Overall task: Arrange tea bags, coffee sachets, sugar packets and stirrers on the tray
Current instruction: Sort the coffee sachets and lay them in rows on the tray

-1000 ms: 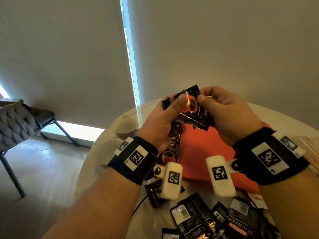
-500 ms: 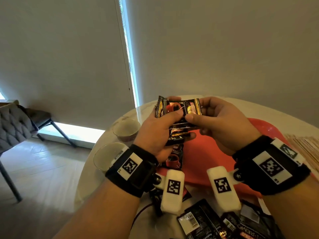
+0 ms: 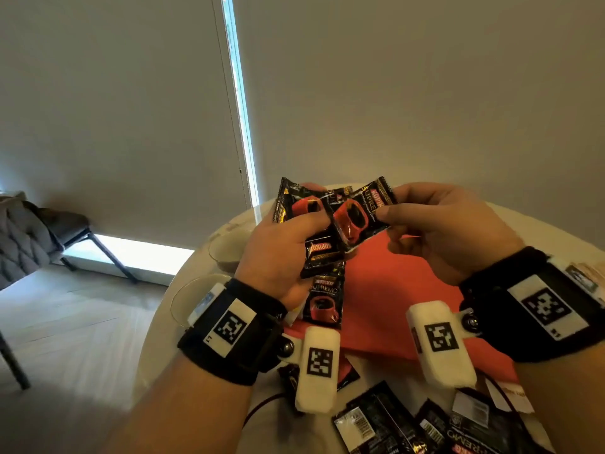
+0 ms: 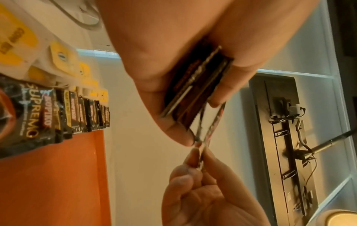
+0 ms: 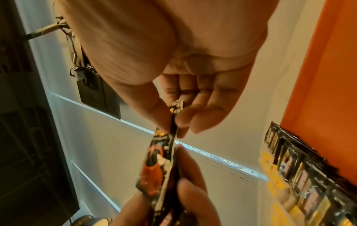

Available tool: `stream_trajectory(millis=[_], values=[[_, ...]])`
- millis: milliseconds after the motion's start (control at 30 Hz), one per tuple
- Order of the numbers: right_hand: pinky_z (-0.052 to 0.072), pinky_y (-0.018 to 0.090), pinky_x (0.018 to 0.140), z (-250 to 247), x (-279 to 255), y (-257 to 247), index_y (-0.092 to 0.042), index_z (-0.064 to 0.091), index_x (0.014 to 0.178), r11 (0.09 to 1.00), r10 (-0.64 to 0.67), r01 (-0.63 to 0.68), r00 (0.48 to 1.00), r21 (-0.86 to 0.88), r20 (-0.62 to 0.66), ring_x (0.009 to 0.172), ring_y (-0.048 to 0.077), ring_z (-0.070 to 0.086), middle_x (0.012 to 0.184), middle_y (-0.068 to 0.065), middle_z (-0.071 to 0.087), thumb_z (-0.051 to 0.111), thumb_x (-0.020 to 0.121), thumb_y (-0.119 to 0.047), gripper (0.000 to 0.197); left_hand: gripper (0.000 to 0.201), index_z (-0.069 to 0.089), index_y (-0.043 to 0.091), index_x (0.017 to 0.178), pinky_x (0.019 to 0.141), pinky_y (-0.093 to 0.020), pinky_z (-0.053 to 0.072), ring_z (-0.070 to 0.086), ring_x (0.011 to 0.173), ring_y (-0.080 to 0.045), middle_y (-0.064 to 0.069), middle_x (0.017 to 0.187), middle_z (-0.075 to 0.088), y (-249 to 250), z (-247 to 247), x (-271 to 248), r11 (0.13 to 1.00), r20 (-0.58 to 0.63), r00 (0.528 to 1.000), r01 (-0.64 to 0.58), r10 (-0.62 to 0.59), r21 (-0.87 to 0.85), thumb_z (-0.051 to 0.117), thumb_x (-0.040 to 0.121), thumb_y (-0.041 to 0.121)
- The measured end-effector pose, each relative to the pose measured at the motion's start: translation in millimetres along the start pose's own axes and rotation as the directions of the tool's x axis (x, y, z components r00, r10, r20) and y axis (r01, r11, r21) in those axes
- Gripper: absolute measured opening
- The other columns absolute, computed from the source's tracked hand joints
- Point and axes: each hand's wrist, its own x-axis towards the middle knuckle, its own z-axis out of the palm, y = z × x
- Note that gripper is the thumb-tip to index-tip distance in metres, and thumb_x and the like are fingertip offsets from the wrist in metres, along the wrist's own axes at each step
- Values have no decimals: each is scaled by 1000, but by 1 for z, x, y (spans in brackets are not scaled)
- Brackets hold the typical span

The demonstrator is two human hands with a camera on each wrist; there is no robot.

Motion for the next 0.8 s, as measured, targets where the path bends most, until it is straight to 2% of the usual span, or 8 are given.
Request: stream_trajectory(millis=[100,167,333,433,567,667,733,800], values=[[48,22,48,-2,1,-4,-3,71,88,999,3,-5,999,-34,-53,53,11,47,63,3,56,70,84,5,8,43,67,3,124,82,-53,61,77,93,-39,-21,107,77,1,1,-3,998,-42,999,32,-30,47,77,86,19],[49,21,48,-2,0,-6,-4,73,85,997,-7,2,998,-76,-56,53,10,48,65,4,57,72,83,5,10,53,67,5,125,90,-59,59,76,100,-42,-22,111,77,0,0,-4,992,-25,1000,16,-13,127,83,81,30],[52,22,52,0,-4,-9,-11,74,79,1000,-5,4,1000,-25,-23,67,14,56,78,8,64,82,71,-3,14,44,69,-4,118,87,-58,61,76,91,-40,-22,96,77,-4,-1,-4,978,50,998,-39,29,204,79,76,8],[54,24,52,-2,-4,-11,-15,74,74,989,48,-48,999,136,5,63,13,57,74,5,65,81,62,-19,14,38,69,-3,115,97,-67,53,74,94,-42,-22,98,76,-4,-2,-5,985,75,997,-31,18,169,80,80,5],[57,23,58,3,-2,-6,-15,73,99,941,130,-144,989,306,65,71,13,62,87,4,70,74,73,-29,30,44,66,-9,121,97,-63,52,70,98,-44,-25,102,74,-5,0,-7,995,72,997,-6,-1,96,76,82,8],[60,29,65,7,-3,-3,-13,70,115,942,115,-138,989,306,93,80,17,67,100,10,69,73,77,-32,43,38,70,-7,117,101,-66,52,71,101,-47,-27,105,74,-3,3,-8,997,16,1000,-19,18,69,79,82,6],[61,32,64,9,-7,-3,-8,68,119,962,105,-140,983,236,153,84,22,70,105,16,72,74,76,-23,47,37,71,-6,119,102,-73,48,69,109,-53,-33,113,72,-3,4,-8,999,-12,1000,-23,24,37,77,85,6],[61,31,62,11,-9,-4,-4,67,112,975,93,-126,980,183,178,82,23,72,103,16,74,72,71,-11,42,33,71,-6,119,100,-77,47,68,110,-57,-35,114,71,-2,3,-8,999,-41,999,-34,34,17,75,89,7]])
